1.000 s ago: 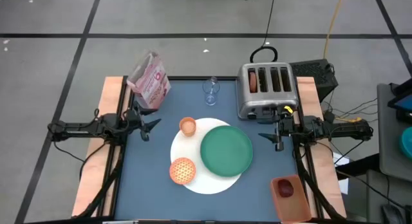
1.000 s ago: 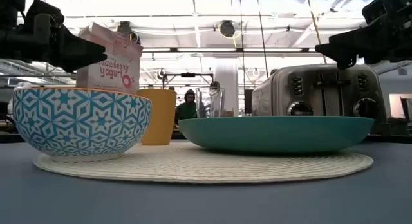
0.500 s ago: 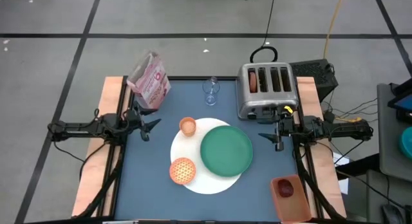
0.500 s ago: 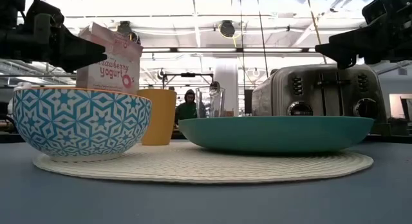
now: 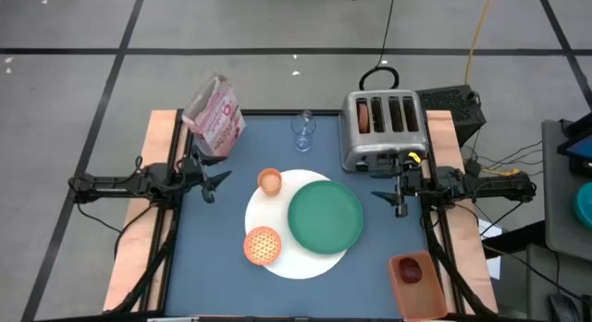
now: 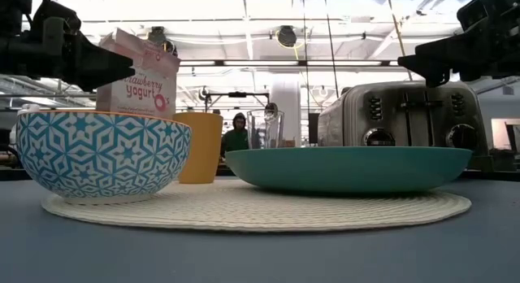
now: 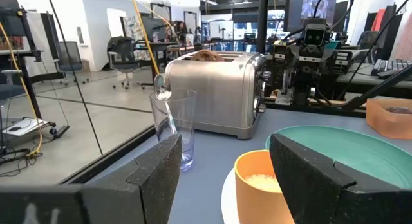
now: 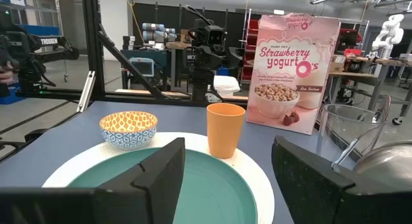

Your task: Arrange a breakfast setting

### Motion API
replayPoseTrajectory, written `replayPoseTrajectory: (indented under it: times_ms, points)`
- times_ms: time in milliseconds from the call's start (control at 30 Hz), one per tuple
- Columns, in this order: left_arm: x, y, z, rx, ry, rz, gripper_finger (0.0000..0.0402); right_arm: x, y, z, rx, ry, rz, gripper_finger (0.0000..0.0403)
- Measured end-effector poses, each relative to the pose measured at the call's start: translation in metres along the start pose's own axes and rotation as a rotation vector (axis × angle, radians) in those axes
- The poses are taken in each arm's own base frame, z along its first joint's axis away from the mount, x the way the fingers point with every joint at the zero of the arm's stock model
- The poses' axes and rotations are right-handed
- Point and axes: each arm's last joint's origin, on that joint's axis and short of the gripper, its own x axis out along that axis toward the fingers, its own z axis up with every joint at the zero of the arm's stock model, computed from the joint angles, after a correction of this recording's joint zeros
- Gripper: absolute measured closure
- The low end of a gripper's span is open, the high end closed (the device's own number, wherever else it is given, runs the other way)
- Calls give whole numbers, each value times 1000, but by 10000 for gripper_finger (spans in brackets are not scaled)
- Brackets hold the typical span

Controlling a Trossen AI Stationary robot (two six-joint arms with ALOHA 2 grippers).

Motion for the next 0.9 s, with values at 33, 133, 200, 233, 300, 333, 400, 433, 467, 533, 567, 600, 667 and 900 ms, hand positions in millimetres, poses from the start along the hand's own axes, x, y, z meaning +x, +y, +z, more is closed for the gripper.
replayPoseTrajectory:
  times_ms: [33,133,200,233,300,333,400,433,467,533,567,600,667,900]
  points:
    - [0,0,0,0,0,0,160,0,0,0,0,0,0,181]
    - [0,0,0,-6,-4,0,160,0,0,0,0,0,-1,181]
    - [0,0,1,-4,-12,1,160,0,0,0,0,0,0,181]
    - [0,0,1,-3,-12,0,160,0,0,0,0,0,0,181]
    - [-1,1,7,-14,-16,0,160,0,0,0,-1,0,-1,181]
    - [-2,1,11,-25,-23,0,160,0,0,0,-6,0,-2,181]
    - [-3,1,17,-42,-19,-3,160,0,0,0,-8,0,-4,181]
    - [-4,2,19,-49,-7,-4,160,0,0,0,-7,0,-3,181]
    - [-5,2,22,-55,2,-3,160,0,0,0,-3,0,-3,181]
    - [-7,3,30,-77,8,-3,160,0,0,0,-1,0,-3,181]
    - [-9,4,33,-86,16,-3,160,0,0,0,-1,0,-3,181]
    - [-10,5,36,-95,26,-3,160,0,0,0,-2,0,-3,181]
    - [-13,6,45,-116,28,-3,160,0,0,0,-2,0,-3,181]
    - [-26,11,71,-202,46,-3,160,0,0,0,-3,0,-3,181]
